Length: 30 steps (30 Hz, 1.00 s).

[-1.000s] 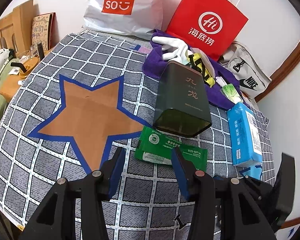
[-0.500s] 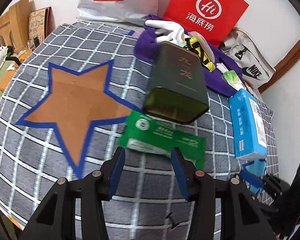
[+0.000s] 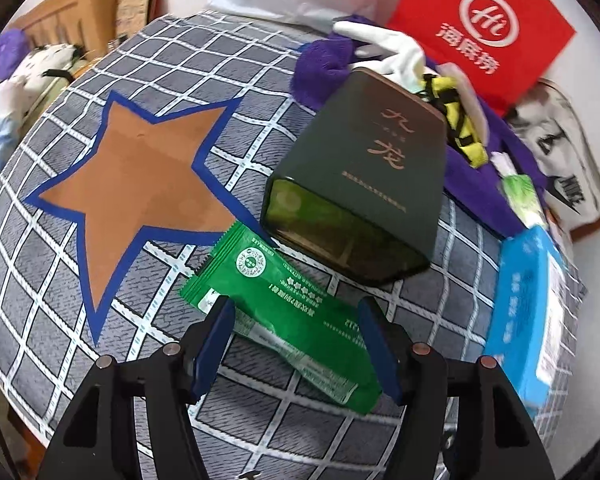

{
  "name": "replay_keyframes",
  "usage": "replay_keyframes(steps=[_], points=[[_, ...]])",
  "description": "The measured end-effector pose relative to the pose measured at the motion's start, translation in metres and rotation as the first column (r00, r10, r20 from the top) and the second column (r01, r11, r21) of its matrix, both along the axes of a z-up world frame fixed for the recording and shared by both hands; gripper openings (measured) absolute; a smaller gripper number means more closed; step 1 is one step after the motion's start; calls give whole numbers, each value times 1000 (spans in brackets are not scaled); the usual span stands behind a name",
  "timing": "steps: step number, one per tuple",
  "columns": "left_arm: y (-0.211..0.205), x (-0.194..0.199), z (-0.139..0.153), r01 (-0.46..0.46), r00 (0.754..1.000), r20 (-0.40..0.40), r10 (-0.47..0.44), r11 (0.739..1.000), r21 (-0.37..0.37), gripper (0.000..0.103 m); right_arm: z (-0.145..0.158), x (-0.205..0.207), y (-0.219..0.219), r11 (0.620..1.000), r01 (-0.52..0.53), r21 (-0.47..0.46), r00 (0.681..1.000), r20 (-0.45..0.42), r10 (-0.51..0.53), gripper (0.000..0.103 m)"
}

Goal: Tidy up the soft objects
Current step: 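Close the left gripper on the long green sachet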

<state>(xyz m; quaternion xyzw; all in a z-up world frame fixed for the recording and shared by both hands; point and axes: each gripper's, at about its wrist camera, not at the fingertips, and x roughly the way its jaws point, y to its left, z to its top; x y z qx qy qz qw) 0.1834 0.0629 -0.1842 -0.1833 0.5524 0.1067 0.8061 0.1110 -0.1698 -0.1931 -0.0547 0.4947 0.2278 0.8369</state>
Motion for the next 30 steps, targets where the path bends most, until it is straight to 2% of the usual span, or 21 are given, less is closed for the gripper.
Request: replay_keyframes(steps=[5,10,14,17,19,21,23,30], points=[[-7,3,-4,-48,999,-4,48,997,60,66,-1,-1,-15,999,-14,31,1000,-7,14,37],[-10,-5,-5,-3,999,-38,10,984,178,69,-4,-4,-19,998,-20,52,1000,-8,21,37],[2,-22,1,24,997,-71,-8,973,231,69,-3,-7,-20,998,-20,67,1000,-4,20,37],[12,-38,8,29,997,-74,-13,974,225,69,-1,-9,-20,997,-20,70,1000,8,19,37],[16,-50,12,22,998,-58,-10,978,209,69,1,-10,-21,998,-19,67,1000,16,18,41],[15,-52,10,17,999,-48,-8,984,175,69,4,-13,-23,998,-22,55,999,32,20,56],[16,-50,6,14,999,-39,-8,987,159,69,7,-17,-26,999,-15,44,998,56,13,62],[11,-34,-4,59,998,6,-60,986,153,68,-1,-21,-31,999,-1,39,999,45,-1,62]])
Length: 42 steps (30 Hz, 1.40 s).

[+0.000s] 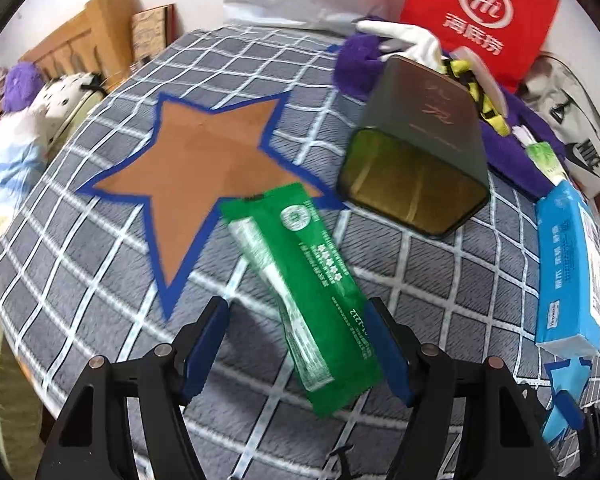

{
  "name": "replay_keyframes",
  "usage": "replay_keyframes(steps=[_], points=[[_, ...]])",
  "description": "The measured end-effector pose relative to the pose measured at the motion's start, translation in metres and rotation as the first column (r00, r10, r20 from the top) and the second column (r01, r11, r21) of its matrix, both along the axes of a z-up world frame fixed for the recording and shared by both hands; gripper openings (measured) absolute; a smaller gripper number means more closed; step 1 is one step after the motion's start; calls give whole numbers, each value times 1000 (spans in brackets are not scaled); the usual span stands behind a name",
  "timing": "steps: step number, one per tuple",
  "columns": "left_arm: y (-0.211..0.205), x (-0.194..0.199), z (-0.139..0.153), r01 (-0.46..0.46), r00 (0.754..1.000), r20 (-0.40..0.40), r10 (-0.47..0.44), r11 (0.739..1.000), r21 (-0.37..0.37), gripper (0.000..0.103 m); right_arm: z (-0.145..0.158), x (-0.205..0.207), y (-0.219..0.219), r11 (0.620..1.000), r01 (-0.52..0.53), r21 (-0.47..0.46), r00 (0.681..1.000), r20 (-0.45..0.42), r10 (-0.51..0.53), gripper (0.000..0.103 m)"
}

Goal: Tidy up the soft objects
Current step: 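Close the left gripper on the long green sachet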

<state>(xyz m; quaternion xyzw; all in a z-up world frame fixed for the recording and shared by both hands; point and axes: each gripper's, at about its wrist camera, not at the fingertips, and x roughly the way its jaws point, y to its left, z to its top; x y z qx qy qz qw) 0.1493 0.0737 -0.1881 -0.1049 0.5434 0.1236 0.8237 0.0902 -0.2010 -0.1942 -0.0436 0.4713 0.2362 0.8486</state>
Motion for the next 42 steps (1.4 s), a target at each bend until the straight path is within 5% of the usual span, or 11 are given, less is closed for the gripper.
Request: replay_keyframes(steps=[7,11,17,20,21,25,28,33,42], points=[[1,-2,3,54,998,26,-52,997,-64,68,-11,-4,10,997,2,-76,1000,28,0,61],[9,8,3,13,999,30,-10,993,-117,70,-10,1,18,992,38,-121,999,31,-34,49],[-6,20,-4,-9,1000,21,9,1000,-11,73,-11,0,22,989,35,-144,999,38,-30,45],[-12,17,-4,45,998,44,-49,996,78,55,-12,1,18,992,64,-110,998,29,-61,42],[-12,14,-4,70,996,53,-74,994,81,50,-12,1,17,991,80,-106,997,29,-77,32],[-1,-1,1,147,985,84,-148,989,10,33,-9,3,9,990,133,-43,991,-28,-134,14],[13,-12,2,187,978,103,-180,980,-67,27,-10,2,9,989,146,-32,988,-38,-148,11],[18,-17,1,221,971,117,-210,971,-95,28,-9,-1,19,986,146,-77,989,-28,-148,14],[5,-14,3,270,959,112,-260,958,-90,48,-11,1,13,992,122,-30,991,-52,-124,21]])
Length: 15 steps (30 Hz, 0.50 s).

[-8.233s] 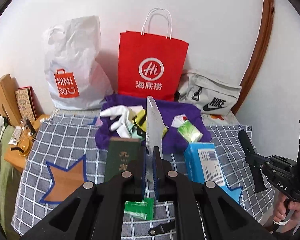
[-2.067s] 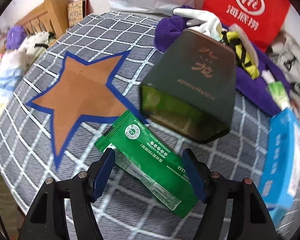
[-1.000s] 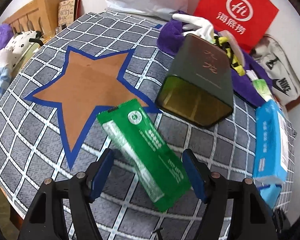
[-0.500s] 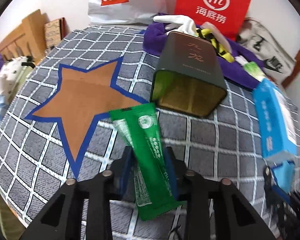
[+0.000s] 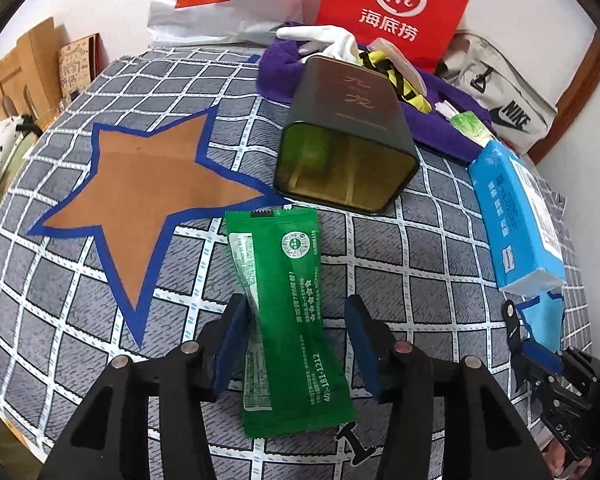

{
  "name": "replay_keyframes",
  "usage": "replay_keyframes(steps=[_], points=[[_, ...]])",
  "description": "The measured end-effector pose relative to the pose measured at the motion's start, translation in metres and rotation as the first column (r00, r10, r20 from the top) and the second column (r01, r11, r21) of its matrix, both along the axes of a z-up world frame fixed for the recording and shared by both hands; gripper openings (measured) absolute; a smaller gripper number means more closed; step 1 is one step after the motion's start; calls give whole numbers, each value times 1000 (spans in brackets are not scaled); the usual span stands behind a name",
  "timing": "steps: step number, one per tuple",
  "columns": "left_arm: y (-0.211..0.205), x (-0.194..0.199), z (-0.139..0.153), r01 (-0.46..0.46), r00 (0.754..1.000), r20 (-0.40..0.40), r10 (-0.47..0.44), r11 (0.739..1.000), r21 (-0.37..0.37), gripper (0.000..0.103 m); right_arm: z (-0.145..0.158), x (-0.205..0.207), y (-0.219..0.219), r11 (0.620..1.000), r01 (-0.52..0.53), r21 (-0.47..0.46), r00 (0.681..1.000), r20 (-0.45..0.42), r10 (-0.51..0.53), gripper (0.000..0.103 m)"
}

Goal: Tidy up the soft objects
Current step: 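Close the left gripper on the long green sachet, then lift the green sachet with the left gripper and carry it to the towel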

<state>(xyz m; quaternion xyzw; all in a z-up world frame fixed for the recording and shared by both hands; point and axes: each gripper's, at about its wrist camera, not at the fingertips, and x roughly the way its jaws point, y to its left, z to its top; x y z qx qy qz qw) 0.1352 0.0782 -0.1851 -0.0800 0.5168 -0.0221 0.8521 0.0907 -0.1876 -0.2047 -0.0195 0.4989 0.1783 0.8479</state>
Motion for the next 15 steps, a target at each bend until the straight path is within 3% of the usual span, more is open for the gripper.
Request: replay_keyframes(steps=[2,4,8,9,12,15], points=[[1,1,-1,6,1000,-4,-6,1000,-12,51,1,0,-2,1000,-6,19,1000,-9,7,24],[-1,2,-2,15,1000,-5,-15,999,-28,61,0,0,-1,1000,-12,14,1000,-5,12,25],[-8,5,-4,-23,1000,13,23,999,29,62,-3,-1,11,999,-35,-37,999,35,36,31],[-10,5,-5,-27,999,26,26,999,45,59,-3,-1,13,999,-36,-40,998,41,37,33],[-16,5,-7,-32,998,52,24,988,154,36,-4,-1,12,1000,-15,-23,998,62,16,32],[-15,4,-4,-7,999,52,0,991,135,23,-5,-5,14,998,-18,-54,995,95,23,23]])
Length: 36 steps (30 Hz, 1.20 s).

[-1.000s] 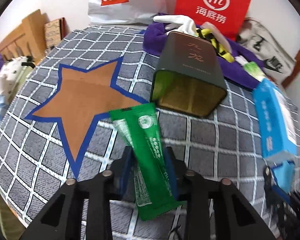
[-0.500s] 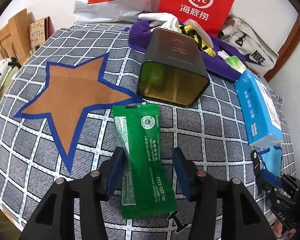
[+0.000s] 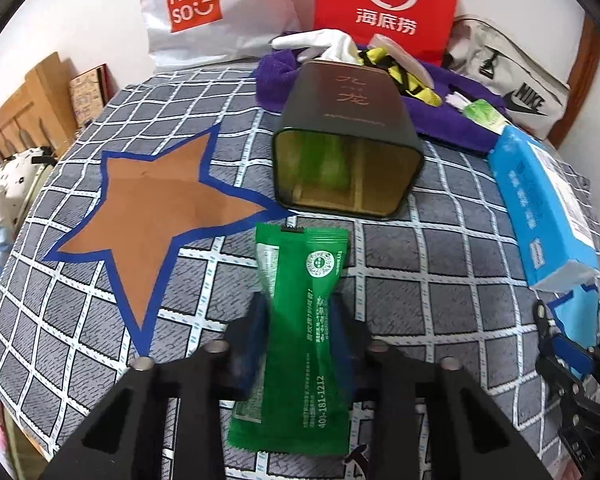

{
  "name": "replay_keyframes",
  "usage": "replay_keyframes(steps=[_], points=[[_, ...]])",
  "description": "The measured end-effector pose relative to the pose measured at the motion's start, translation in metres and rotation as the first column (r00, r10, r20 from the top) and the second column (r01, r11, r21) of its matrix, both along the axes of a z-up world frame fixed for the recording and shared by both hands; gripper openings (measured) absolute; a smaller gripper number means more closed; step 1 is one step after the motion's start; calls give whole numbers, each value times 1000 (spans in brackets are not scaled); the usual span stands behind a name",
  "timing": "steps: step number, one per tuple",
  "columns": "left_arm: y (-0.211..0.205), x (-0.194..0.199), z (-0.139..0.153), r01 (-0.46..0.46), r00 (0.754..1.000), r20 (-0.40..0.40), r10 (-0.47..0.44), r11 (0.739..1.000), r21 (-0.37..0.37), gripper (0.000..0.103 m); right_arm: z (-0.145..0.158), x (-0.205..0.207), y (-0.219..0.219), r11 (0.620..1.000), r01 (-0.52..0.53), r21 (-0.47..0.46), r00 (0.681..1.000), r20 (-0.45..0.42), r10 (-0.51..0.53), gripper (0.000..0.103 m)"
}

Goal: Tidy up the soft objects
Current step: 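Lift the green sachet with the left gripper and carry it to the towel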

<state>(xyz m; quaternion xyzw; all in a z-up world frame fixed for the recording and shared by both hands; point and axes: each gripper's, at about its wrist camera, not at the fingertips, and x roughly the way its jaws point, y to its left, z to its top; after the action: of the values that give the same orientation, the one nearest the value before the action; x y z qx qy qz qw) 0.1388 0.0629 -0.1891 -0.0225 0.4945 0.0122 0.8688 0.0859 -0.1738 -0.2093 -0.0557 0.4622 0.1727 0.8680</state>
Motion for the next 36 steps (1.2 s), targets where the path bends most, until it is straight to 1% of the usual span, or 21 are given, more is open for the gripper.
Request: replay_keyframes(steps=[1,4,5,10,13,17,22,28,36], points=[[2,0,3,2,1000,0,-2,1000,-20,19,1,0,0,1000,1,6,1000,-3,-1,21],[7,-1,10,17,1000,-2,-17,995,-99,18,4,3,-6,999,3,50,999,-32,-2,21],[8,-2,12,18,1000,0,-18,994,-104,18,5,3,-9,997,4,75,999,-48,-1,20],[6,-6,23,25,1000,18,-23,994,-106,18,14,0,-12,994,1,108,999,-52,5,20],[5,-11,35,37,999,39,-34,994,-102,18,27,-4,-10,995,-14,98,1000,-26,16,20],[6,-14,53,43,997,71,-36,994,-105,18,45,-8,-8,994,-31,106,1000,2,31,20],[7,-16,78,51,992,117,-38,993,-107,18,70,-6,-13,987,-40,158,999,35,35,20],[4,-7,106,64,986,159,-46,991,-116,18,103,10,-22,990,-21,140,994,107,6,20],[-11,12,131,97,978,195,-77,990,-99,18,138,38,-39,990,15,139,984,172,-39,20]])
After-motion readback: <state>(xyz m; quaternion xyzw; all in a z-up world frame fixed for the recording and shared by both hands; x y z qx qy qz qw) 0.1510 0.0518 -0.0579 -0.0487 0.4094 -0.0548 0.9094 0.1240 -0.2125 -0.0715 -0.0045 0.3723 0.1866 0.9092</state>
